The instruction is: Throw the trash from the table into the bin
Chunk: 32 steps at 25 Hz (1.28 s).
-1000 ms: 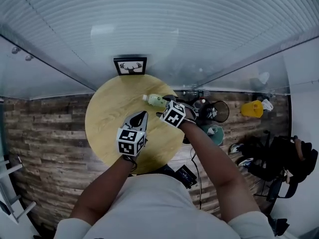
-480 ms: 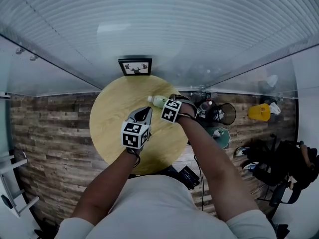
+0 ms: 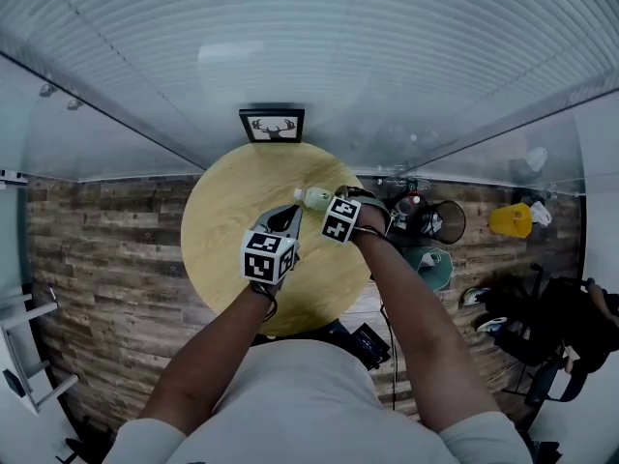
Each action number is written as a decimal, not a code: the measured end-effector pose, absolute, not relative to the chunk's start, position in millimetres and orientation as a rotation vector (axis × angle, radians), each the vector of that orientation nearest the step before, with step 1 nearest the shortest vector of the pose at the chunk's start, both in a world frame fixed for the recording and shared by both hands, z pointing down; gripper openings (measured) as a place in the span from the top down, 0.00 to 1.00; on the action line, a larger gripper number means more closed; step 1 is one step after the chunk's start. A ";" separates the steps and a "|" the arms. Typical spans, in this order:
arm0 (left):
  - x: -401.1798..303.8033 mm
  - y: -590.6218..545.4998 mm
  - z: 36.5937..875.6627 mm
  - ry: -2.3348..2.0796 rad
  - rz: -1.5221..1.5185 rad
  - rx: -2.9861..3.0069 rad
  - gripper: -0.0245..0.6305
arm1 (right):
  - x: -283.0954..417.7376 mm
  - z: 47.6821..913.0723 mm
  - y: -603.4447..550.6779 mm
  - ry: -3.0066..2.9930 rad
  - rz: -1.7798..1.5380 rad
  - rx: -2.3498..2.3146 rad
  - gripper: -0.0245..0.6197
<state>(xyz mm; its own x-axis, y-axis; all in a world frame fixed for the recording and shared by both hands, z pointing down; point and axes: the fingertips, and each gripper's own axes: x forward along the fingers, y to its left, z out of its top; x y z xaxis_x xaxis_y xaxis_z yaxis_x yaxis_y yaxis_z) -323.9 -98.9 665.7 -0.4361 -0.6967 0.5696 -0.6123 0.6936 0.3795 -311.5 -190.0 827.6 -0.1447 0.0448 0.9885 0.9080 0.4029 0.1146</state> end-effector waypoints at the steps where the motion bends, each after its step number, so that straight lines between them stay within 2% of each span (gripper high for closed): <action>1: -323.7 -97.2 665.3 -2.177 -0.149 0.999 0.95 | -310.9 824.2 -188.7 -1.545 -0.946 -0.872 0.60; 10: -318.6 -76.8 649.6 -2.185 -0.145 1.085 0.95 | -301.8 734.6 -154.2 -2.012 -0.568 -0.646 0.60; 17: -288.1 -51.2 600.5 -2.132 -0.128 1.264 0.95 | -267.1 627.4 -118.7 -2.431 -0.083 -0.336 0.60; 21: -259.4 -35.9 584.5 -2.097 -0.123 1.371 0.95 | -224.1 573.5 -95.9 -2.681 0.182 -0.078 0.60; 26: -224.5 -31.1 571.4 -2.019 -0.083 1.533 0.95 | -170.0 556.7 -54.7 -2.770 0.291 0.109 0.60; 32: -174.0 -42.2 562.0 -1.892 -0.019 1.735 0.95 | -120.4 542.2 -60.8 -2.807 0.314 0.359 0.60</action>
